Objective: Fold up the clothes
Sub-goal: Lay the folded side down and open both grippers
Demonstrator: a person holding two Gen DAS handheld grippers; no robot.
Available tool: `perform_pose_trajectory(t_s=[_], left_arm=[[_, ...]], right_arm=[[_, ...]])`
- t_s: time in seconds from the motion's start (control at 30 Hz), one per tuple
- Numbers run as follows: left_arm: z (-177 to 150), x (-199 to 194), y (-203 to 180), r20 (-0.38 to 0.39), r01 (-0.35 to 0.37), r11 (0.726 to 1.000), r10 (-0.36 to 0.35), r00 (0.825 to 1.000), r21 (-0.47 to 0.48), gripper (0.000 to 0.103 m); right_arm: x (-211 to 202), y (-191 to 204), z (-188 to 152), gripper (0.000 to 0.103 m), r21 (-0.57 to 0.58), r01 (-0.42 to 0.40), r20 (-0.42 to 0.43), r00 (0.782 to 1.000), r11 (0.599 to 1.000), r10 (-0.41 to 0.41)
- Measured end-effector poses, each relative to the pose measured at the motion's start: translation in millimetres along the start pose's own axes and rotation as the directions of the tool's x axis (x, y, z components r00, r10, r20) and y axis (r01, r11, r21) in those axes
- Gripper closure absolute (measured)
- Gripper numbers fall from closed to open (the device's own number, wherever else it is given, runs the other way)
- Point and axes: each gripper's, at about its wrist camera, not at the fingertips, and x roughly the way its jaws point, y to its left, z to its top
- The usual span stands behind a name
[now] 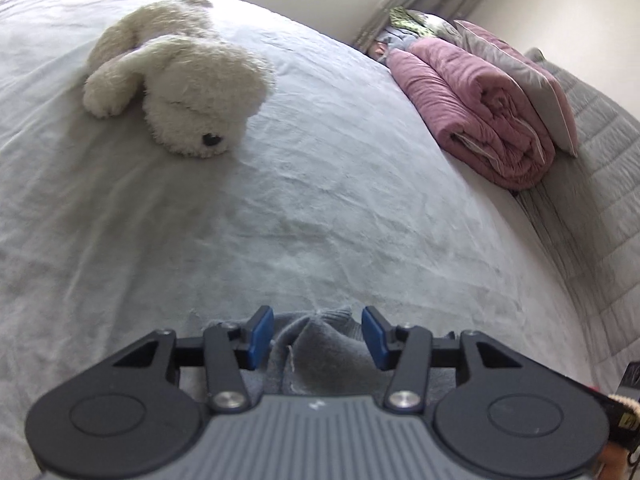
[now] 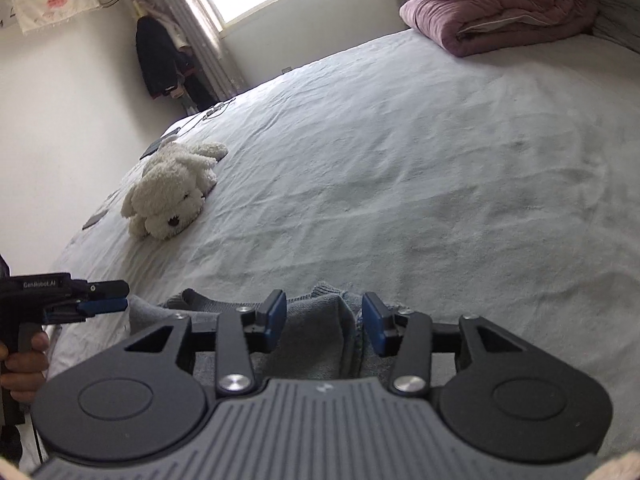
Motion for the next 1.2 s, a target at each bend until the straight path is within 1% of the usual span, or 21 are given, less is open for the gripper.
perform_pose_trajectory(t_s=[0.03, 0.07, 0.1, 0.13, 0.17, 0.2, 0.23, 0.33, 0.5, 0.67, 0.73, 0.8, 0.87, 0.9, 0.97, 1.1, 1.2], left_arm=[[-2, 4, -5, -0.001, -0.001, 0.999, 0.001, 1.0, 0.043, 0.057], [-5, 7, -10, -0.002, -0.003, 0.996, 0.004, 1.0, 0.089, 0.062], [-7, 10, -15, 0.006, -0.026, 0.991, 0.026, 1.0, 0.133, 0.074], [-9, 14, -18, 0.012, -0.047, 0.985, 0.046, 0.999, 0.164, 0.08], [-10, 17, -18, 0.013, -0.055, 0.984, 0.054, 0.998, 0.172, 0.084], [-11, 19, -16, 0.012, -0.06, 0.983, 0.059, 0.998, 0.172, 0.09], [-12, 21, -14, 0.01, -0.065, 0.983, 0.064, 0.998, 0.171, 0.092], [-15, 19, -11, 0.036, -0.074, 0.978, 0.068, 0.997, 0.193, 0.095], [-10, 4, -10, 0.1, -0.075, 0.984, 0.06, 0.993, 0.16, 0.096], [-8, 5, -13, 0.155, -0.116, 0.983, 0.094, 0.983, 0.139, 0.096], [-7, 11, -12, 0.166, -0.124, 0.984, 0.102, 0.981, 0.126, 0.096], [-12, 22, -12, 0.158, -0.158, 0.978, 0.136, 0.978, 0.135, 0.096], [-18, 33, -12, 0.149, -0.192, 0.97, 0.171, 0.974, 0.146, 0.095], [-20, 39, -13, 0.145, -0.21, 0.966, 0.188, 0.971, 0.152, 0.095], [-24, 38, -11, 0.163, -0.221, 0.964, 0.196, 0.967, 0.149, 0.095], [-20, 32, -11, 0.183, -0.226, 0.966, 0.202, 0.962, 0.123, 0.094], [-19, 25, -13, 0.187, -0.223, 0.968, 0.199, 0.962, 0.116, 0.093]], right_arm=[[2, 1, -1, 0.057, -0.018, -0.003, -0.004, 1.0, 1.0, 0.003], [4, 2, -3, 0.057, -0.034, -0.007, -0.008, 1.0, 0.999, 0.007], [7, 4, -4, 0.057, -0.05, -0.012, -0.012, 1.0, 0.999, 0.011], [8, 6, -5, 0.057, -0.069, -0.01, -0.011, 1.0, 0.998, 0.009], [10, 8, -5, 0.061, -0.092, -0.001, -0.011, 1.0, 0.996, 0.0], [12, 10, -6, 0.069, -0.111, 0.008, -0.013, 1.0, 0.994, -0.009], [14, 10, -6, 0.087, -0.117, 0.015, -0.012, 1.0, 0.993, -0.017], [12, 11, -6, 0.09, -0.12, 0.024, 0.011, 1.0, 0.992, -0.023], [3, 18, -1, 0.092, -0.132, 0.036, 0.08, 0.997, 0.991, -0.025], [7, 23, 2, 0.094, -0.137, 0.087, 0.129, 0.989, 0.987, -0.069], [14, 21, 0, 0.094, -0.129, 0.117, 0.124, 0.987, 0.985, -0.101], [20, 19, -2, 0.094, -0.121, 0.147, 0.116, 0.984, 0.982, -0.133], [31, 15, -9, 0.094, -0.109, 0.17, 0.083, 0.983, 0.979, -0.162], [34, 15, -12, 0.094, -0.111, 0.176, 0.08, 0.983, 0.978, -0.168], [36, 16, -15, 0.094, -0.119, 0.183, 0.088, 0.981, 0.976, -0.173], [33, 21, -15, 0.094, -0.131, 0.193, 0.114, 0.977, 0.972, -0.178], [30, 23, -13, 0.094, -0.124, 0.2, 0.114, 0.976, 0.972, -0.186]])
